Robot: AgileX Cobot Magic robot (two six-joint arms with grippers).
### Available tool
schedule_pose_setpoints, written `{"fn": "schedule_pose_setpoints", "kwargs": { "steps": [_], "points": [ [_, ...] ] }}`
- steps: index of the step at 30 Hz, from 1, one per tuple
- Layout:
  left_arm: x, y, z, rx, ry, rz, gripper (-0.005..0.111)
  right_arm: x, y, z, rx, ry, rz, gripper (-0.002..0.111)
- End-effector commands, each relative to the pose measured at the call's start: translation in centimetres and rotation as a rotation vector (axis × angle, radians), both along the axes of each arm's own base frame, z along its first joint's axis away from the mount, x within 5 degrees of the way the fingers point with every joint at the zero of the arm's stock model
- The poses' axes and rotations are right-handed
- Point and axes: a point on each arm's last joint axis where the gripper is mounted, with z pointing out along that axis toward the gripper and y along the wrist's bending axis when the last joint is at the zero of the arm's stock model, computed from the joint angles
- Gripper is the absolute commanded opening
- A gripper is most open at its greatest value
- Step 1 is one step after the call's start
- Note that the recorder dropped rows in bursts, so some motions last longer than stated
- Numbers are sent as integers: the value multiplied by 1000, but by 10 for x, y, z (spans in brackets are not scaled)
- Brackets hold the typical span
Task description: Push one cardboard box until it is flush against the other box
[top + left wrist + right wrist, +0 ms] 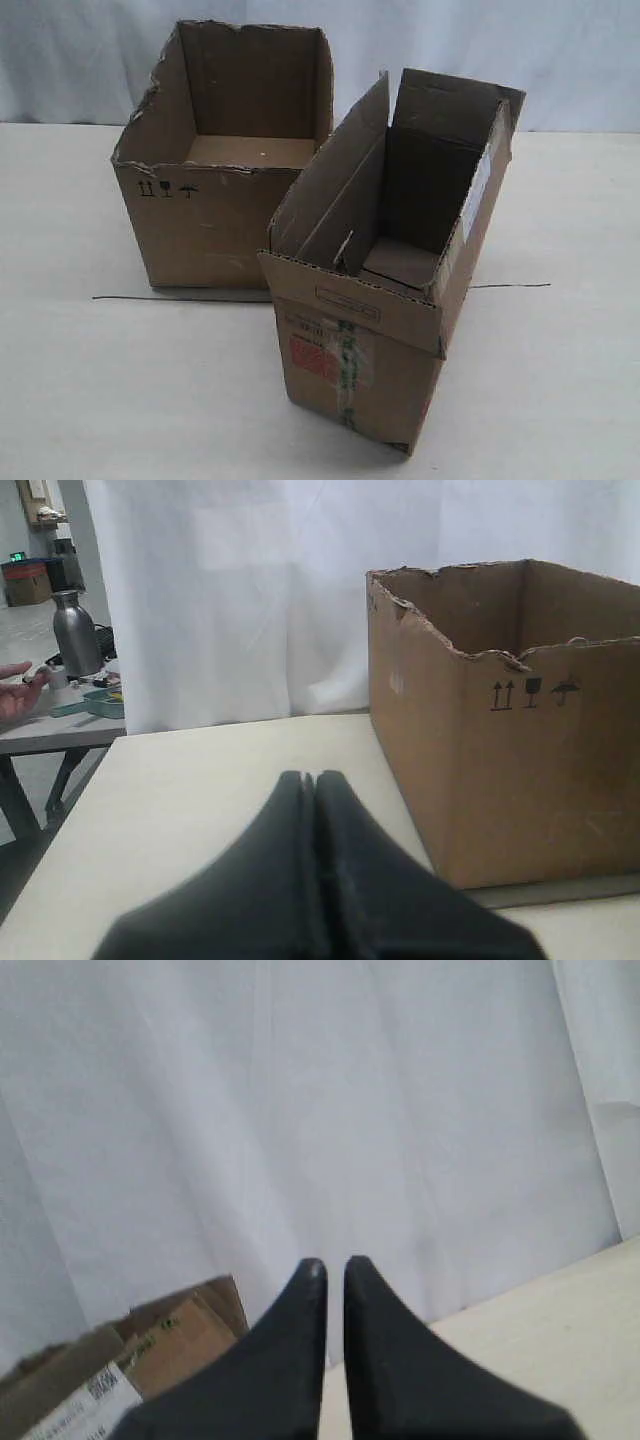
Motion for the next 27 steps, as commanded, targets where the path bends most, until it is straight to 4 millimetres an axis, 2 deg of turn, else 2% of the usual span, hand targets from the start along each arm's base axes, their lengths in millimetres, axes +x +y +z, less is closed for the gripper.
{"fn": "schedule_pose_setpoints", "kwargs": {
  "steps": [1, 10, 12, 14, 16, 20, 23, 25, 27],
  "points": [
    [0, 0, 0, -2, -5, 1, 0, -2, -6, 7, 169, -95, -22, 5],
    [0, 0, 0, -2, -5, 1, 0, -4, -8, 12, 216, -154, -28, 5],
    [0, 0, 0, -2, -5, 1, 0, -1, -4, 13, 157, -113, -1, 5],
    [0, 0, 0, -2, -5, 1, 0, 6, 1, 35, 102, -59, 28, 5],
    [0, 0, 0, -2, -5, 1, 0, 20, 4, 77, 22, 26, 41, 5],
    [0, 0, 0, -2, -5, 1, 0, 47, 13, 121, -109, 154, 90, 5],
    [0, 0, 0, -2, -5, 1, 0, 80, 41, 146, -392, 403, 258, 5],
    [0, 0, 0, -2, -7, 0, 0, 95, 65, 156, -538, 540, 386, 5],
    [0, 0, 0, -2, -7, 0, 0, 100, 84, 162, -616, 601, 477, 5]
  ]
}}
